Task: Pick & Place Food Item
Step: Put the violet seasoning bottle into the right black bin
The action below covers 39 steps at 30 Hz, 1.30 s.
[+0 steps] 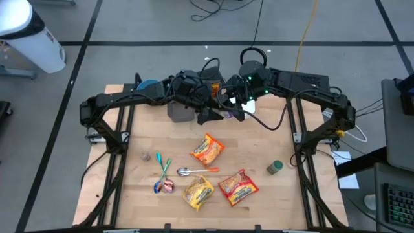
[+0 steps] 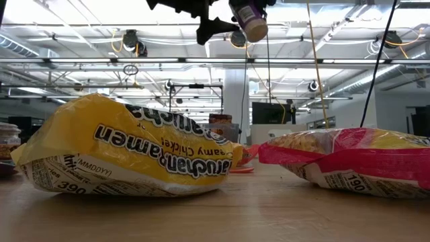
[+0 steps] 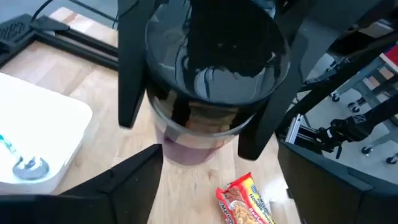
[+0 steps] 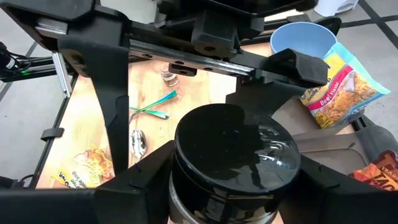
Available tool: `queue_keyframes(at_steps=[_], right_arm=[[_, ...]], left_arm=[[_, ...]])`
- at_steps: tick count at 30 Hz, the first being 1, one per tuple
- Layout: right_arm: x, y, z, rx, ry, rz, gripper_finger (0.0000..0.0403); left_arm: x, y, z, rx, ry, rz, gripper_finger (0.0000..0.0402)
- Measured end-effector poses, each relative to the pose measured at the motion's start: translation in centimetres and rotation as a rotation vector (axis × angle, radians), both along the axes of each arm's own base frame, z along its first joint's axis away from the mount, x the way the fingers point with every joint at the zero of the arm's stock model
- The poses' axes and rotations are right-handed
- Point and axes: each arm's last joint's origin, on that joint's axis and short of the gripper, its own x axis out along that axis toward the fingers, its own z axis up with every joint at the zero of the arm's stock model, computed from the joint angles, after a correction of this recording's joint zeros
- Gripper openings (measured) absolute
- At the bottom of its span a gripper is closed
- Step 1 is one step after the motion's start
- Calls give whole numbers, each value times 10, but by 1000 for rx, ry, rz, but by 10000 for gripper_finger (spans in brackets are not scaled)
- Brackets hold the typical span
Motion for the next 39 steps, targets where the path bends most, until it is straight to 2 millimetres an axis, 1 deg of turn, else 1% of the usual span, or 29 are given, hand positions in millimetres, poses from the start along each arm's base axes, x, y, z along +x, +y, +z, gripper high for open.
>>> queue_keyframes(at_steps=[4, 8, 15, 22, 31, 34, 39], right_arm=[[0, 0, 0, 1, -1, 0, 207], [1, 0, 1, 0, -20, -1, 207], [6, -2, 10, -8, -118, -8, 207], [9, -3, 18, -10, -197, -19, 207], [10, -3, 20, -10, -219, -22, 207], [10, -3, 20, -10, -219, -22, 207], [9, -3, 20, -10, -219, -22, 207]], left_arm=[[0, -1, -1, -35, 15, -5, 343], [0, -2, 0, -15, -4, -46, 342], [2, -1, 4, 51, -40, 44, 336], [4, 2, 9, 69, -97, 54, 340], [5, 3, 11, 99, -116, 80, 339], [5, 3, 10, 102, -114, 81, 326], [4, 4, 10, 109, -114, 81, 281]])
